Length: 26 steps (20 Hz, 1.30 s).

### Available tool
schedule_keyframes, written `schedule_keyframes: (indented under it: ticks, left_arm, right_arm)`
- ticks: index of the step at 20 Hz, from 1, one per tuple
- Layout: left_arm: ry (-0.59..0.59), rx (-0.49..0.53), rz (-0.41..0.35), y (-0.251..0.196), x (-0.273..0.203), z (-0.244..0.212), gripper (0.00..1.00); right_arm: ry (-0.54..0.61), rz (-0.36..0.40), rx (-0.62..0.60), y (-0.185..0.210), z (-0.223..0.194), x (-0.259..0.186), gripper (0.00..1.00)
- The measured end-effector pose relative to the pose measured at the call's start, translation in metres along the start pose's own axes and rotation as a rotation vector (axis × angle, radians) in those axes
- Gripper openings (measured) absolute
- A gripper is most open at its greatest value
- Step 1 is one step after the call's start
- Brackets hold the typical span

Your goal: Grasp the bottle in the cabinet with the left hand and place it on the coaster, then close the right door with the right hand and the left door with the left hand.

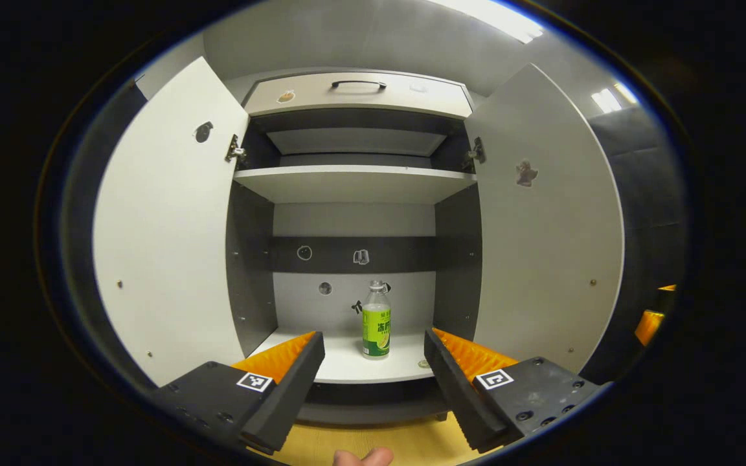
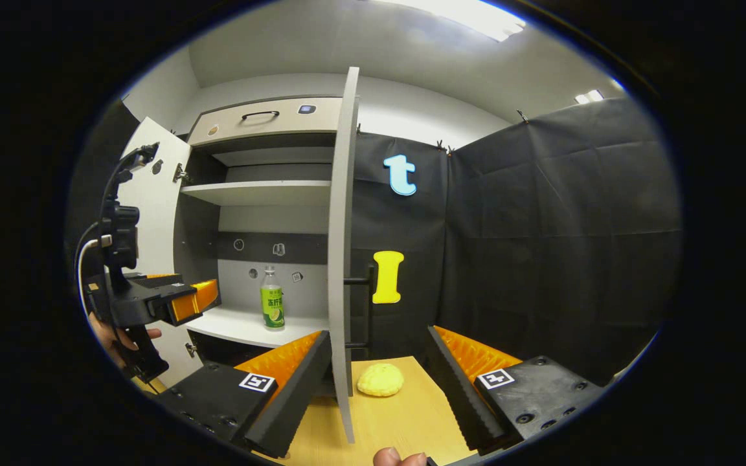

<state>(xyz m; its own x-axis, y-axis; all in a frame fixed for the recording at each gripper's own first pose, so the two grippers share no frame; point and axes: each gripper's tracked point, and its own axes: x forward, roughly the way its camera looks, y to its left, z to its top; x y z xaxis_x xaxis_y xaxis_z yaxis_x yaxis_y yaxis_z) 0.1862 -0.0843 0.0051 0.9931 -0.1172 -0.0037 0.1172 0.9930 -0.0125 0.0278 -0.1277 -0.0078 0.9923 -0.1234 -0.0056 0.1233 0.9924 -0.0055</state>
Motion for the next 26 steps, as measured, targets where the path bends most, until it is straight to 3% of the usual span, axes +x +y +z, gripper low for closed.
schedule_keyframes:
  ticks: [6,15,20,26]
  left_arm:
    - [0.005,0.052,0.020,-0.003,0.088,-0.008,0.98]
    - [0.073,0.014,0.071,0.005,0.204,-0.050,0.98]
    - [0.102,-0.031,0.093,0.014,0.244,-0.073,0.98]
    - [0.118,-0.030,0.055,0.010,0.275,-0.089,0.98]
  right_arm:
    - [-0.028,-0.050,-0.005,-0.040,0.002,0.025,0.97]
    - [-0.041,-0.067,-0.061,-0.065,-0.005,0.060,0.97]
    - [-0.029,-0.070,-0.064,-0.073,-0.012,0.075,0.98]
    - [-0.036,-0.108,-0.071,-0.090,-0.011,0.080,0.98]
